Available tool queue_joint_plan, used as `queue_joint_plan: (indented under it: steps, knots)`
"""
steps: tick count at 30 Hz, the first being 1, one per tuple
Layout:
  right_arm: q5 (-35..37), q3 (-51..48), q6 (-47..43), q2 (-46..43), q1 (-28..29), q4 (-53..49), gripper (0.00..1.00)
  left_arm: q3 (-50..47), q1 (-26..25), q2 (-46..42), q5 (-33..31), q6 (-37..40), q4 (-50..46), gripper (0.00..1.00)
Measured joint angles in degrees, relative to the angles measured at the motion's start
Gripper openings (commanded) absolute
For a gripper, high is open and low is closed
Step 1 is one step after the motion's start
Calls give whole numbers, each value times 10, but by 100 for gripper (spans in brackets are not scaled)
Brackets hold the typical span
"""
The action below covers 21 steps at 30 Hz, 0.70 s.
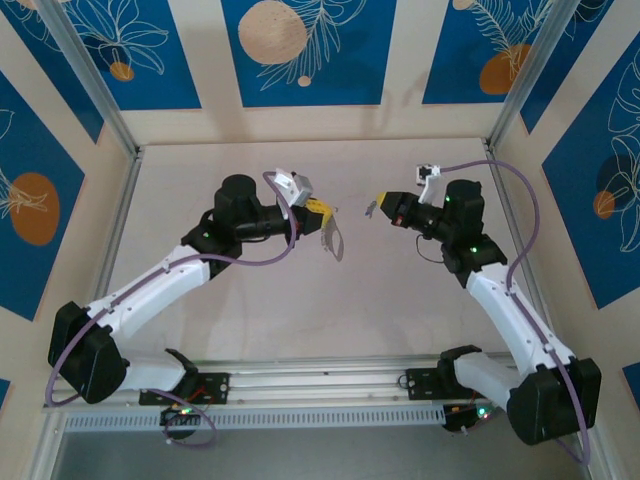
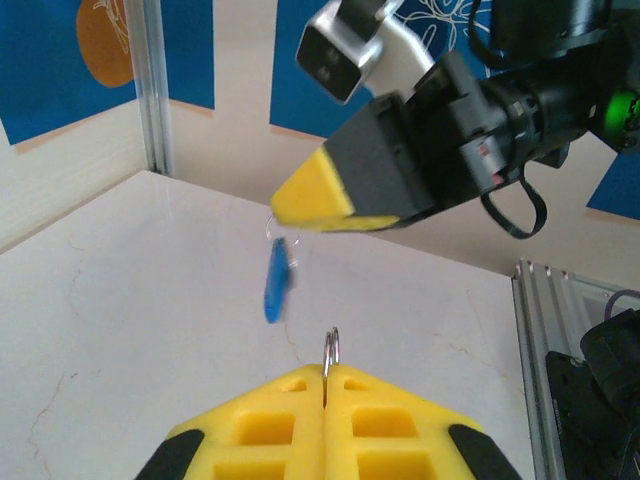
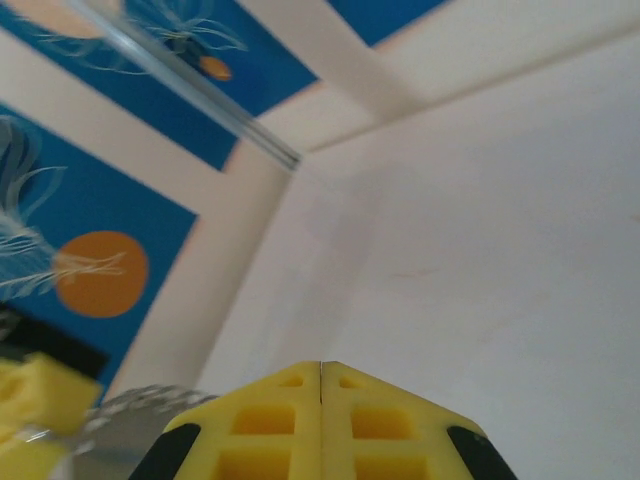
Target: Put the keys on the keyring
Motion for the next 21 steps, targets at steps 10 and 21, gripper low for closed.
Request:
queue_joint_plan:
  steps: [10, 21]
  knots:
    - [-117, -18, 4, -50, -14, 90, 0, 23, 0, 1, 34, 28, -5, 0]
    - [-141, -18, 8, -82, 8, 125, 0, 53, 0, 27, 64, 40, 1, 0]
